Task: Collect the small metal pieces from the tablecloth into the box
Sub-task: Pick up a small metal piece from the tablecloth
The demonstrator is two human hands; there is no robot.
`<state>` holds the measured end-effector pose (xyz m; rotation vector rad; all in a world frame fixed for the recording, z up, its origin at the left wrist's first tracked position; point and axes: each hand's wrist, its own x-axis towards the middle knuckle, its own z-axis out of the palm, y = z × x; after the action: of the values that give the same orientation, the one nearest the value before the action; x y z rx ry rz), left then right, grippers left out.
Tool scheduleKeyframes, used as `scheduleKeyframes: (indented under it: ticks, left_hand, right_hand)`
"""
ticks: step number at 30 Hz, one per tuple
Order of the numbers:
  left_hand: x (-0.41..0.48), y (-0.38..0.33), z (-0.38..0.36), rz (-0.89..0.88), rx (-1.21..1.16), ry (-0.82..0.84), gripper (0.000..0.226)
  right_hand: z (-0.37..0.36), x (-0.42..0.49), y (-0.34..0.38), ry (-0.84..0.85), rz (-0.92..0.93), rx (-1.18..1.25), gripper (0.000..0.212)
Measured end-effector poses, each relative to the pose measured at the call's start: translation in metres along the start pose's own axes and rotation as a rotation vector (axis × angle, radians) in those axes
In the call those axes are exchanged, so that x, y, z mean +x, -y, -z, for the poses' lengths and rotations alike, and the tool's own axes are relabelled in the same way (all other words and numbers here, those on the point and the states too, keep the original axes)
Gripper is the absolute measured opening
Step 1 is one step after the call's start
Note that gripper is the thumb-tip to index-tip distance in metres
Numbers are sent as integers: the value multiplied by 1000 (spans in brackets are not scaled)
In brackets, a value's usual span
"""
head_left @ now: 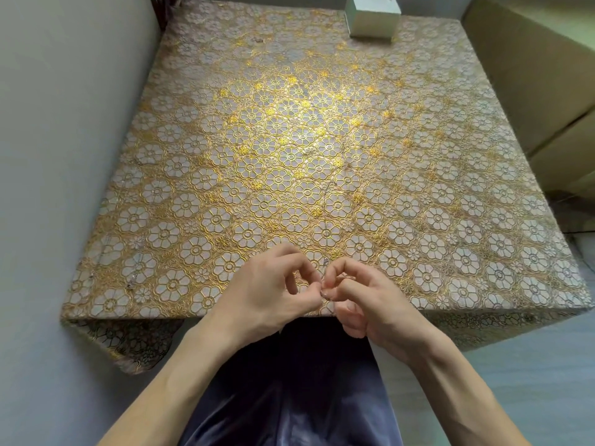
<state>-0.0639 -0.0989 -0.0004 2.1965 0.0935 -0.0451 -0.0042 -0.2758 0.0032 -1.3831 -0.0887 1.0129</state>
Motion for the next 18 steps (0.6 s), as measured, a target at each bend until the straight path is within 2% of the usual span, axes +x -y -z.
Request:
scheduleKeyframes:
  ticks: [4,8,12,18]
  left_hand:
    - [2,0,-2,-23,-9,-38,21]
    - [2,1,-3,22,-113,-27,22]
    - [5,3,2,87,-231,34,26]
    - [7,2,9,143,-310,106,31]
  right_hand:
    - [-1,2,4,-2,3,67,13]
    - [-2,2,3,-80,117,43,11]
    - [0,1,1,-84,194,-3,18]
    - [0,0,7,-74,218,-58,9]
